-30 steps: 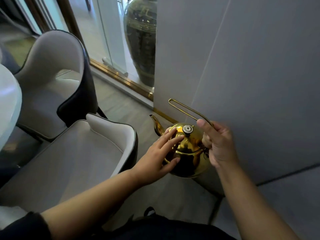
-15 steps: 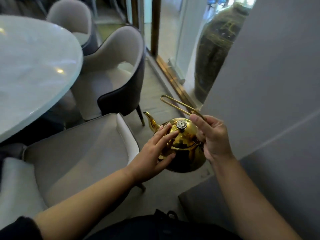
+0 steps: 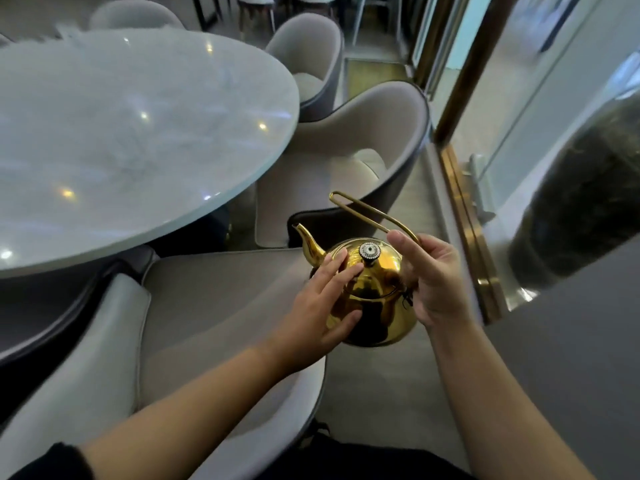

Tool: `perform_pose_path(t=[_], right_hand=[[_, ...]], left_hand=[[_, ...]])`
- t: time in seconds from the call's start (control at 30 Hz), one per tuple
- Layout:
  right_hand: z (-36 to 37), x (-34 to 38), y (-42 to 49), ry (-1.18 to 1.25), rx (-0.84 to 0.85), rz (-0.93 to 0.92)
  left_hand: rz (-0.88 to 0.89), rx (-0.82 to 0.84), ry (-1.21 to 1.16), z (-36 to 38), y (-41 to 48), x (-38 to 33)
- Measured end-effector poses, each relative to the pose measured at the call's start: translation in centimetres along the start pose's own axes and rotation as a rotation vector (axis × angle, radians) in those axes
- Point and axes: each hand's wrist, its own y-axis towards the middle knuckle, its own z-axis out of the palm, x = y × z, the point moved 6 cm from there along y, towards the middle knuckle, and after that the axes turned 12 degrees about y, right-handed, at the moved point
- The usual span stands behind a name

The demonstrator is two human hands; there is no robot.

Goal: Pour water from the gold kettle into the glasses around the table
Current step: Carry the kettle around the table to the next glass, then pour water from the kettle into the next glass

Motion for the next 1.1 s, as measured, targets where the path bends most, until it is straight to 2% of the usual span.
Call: perform_pose_path(t=[0.37, 0.57, 0.83, 1.1], right_hand=[[3.2, -3.5, 13.9, -0.035, 0.245, 0.149], [5.5, -4.8, 21.3, -0.032, 0.479, 0.281], [8.1, -6.1, 29.7, -0.04, 0.702, 0.384], [12.7, -9.8, 35.3, -0.045, 0.716, 0.444]], left_hand=[[-0.229, -0.203, -0.051, -2.0, 6.8, 7.5], [-0.41, -0.323, -0.073, -2.6, 11.1, 9.3], [-0.641, -0.507, -0.1, -2.8, 17.2, 12.2], [-0.71, -0.495, -0.052, -5.7, 19.3, 17.7]])
